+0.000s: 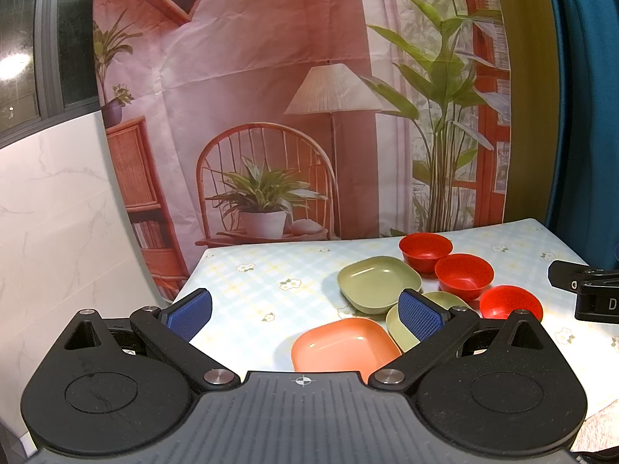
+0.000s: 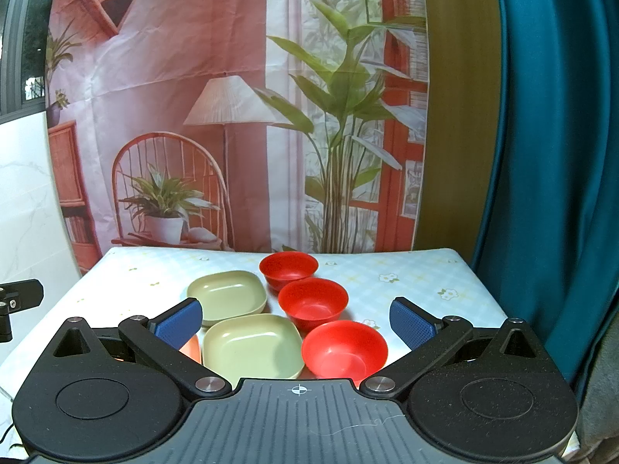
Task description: Organize plates and bowls
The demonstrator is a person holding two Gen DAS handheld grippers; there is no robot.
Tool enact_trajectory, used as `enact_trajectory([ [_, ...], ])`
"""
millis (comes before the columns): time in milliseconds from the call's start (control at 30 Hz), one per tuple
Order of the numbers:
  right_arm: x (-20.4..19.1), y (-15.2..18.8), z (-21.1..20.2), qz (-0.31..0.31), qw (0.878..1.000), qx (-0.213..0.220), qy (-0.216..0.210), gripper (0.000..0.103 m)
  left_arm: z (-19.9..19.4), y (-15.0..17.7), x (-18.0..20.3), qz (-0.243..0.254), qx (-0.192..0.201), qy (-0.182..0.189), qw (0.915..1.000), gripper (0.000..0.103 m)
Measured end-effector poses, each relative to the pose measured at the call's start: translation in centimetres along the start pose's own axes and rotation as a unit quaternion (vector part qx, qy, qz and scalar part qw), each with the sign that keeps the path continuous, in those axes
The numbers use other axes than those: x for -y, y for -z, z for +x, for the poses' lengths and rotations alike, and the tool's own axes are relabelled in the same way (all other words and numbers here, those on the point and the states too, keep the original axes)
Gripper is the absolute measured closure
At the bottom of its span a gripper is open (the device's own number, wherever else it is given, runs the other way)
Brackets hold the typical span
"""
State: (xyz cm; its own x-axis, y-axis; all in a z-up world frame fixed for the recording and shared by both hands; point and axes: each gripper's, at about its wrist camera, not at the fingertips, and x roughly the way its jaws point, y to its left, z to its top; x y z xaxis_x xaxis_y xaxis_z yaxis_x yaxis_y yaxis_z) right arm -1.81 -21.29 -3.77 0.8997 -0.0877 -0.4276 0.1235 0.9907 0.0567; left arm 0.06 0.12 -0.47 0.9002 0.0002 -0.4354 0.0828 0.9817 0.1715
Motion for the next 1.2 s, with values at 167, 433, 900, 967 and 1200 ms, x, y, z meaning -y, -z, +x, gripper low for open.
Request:
enact_trajectory([
  [167, 0.0, 0.0, 0.0, 0.001, 1.000, 0.000, 0.000, 0.000, 0.0, 0.1, -0.1, -0.001, -0.001, 0.000, 1.0000, 0.000],
  [433, 0.1, -0.8, -0.1, 0.007, 1.000, 0.005, -0.008, 0.000, 0.1, 0.1, -0.5, -0.005, -0.002, -0.005, 1.0000, 0.000],
  [900, 1.0, -2.5, 5.0, 0.015, 0.995, 0.076, -0.061, 0.000, 5.3, -1.9, 0.6, 0.023, 0.010, -0.041, 0.9988, 0.000],
  [967, 0.9, -2.9, 6.5, 0.016, 0.995, 0.072, -0.070, 0.000, 6.1, -2.0, 0.6, 0.018, 0.019, -0.049, 0.9985, 0.000],
  [1200, -0.1, -3.0, 11.3, -0.021, 0.996, 0.053, -0.073, 0.000, 9.4, -2.3, 0.6, 0.007, 0.027, -0.064, 0.9976, 0.000],
])
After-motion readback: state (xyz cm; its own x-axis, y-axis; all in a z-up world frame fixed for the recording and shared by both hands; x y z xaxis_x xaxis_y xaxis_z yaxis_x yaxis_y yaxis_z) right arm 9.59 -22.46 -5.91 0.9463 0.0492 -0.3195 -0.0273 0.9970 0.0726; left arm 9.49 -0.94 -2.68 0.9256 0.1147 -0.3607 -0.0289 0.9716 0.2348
